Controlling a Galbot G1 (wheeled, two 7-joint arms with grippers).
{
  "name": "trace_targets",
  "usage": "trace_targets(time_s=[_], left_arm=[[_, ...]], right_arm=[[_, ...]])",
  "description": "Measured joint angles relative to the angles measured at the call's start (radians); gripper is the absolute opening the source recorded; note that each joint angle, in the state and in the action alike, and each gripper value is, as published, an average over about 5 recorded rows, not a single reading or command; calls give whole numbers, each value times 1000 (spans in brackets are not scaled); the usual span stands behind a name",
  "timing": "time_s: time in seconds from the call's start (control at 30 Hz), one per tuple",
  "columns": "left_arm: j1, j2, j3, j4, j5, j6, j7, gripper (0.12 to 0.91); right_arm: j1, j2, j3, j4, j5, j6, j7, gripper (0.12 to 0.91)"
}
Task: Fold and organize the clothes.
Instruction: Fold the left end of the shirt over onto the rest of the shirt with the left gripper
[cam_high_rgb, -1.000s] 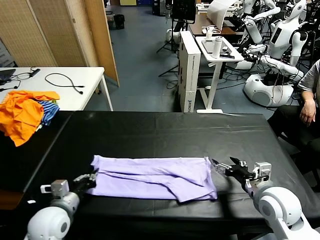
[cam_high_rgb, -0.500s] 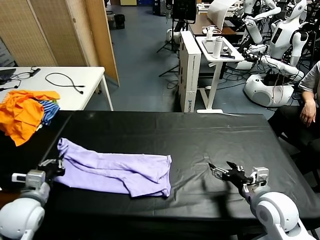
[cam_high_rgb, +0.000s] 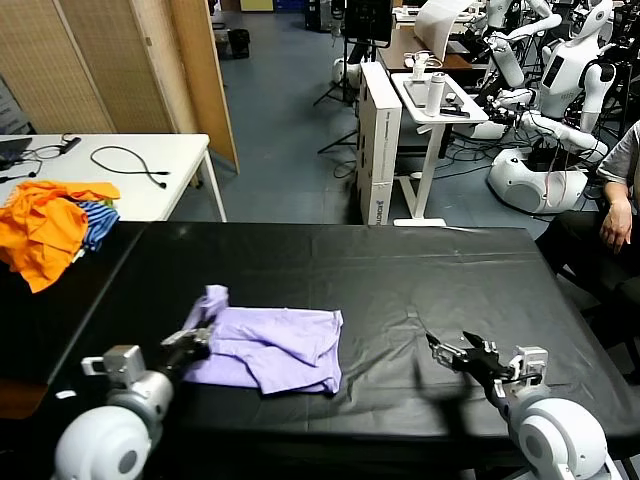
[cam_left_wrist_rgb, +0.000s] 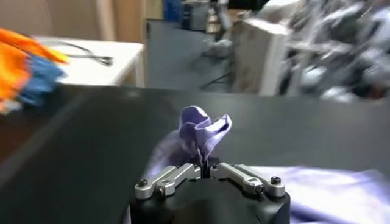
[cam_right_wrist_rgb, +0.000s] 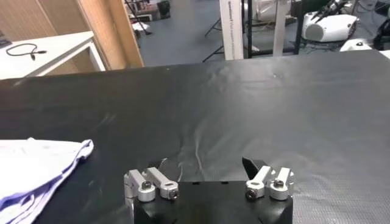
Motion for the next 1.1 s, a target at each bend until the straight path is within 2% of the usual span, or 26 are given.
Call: trace_targets(time_s=[0.37,0.73,1.1], left_arm=[[-37,-104,144,11,4,-7,-7,183],[-54,-170,184,45,32,-19,-1,183],[-57,-223,233,90,115,-42,28,183]], right_arm=[[-30,19,6,7,-16,1,0,907],[-40,28,6,8,-24,2,0,907],[-33,35,-4,7,-36,-2,-9,907]])
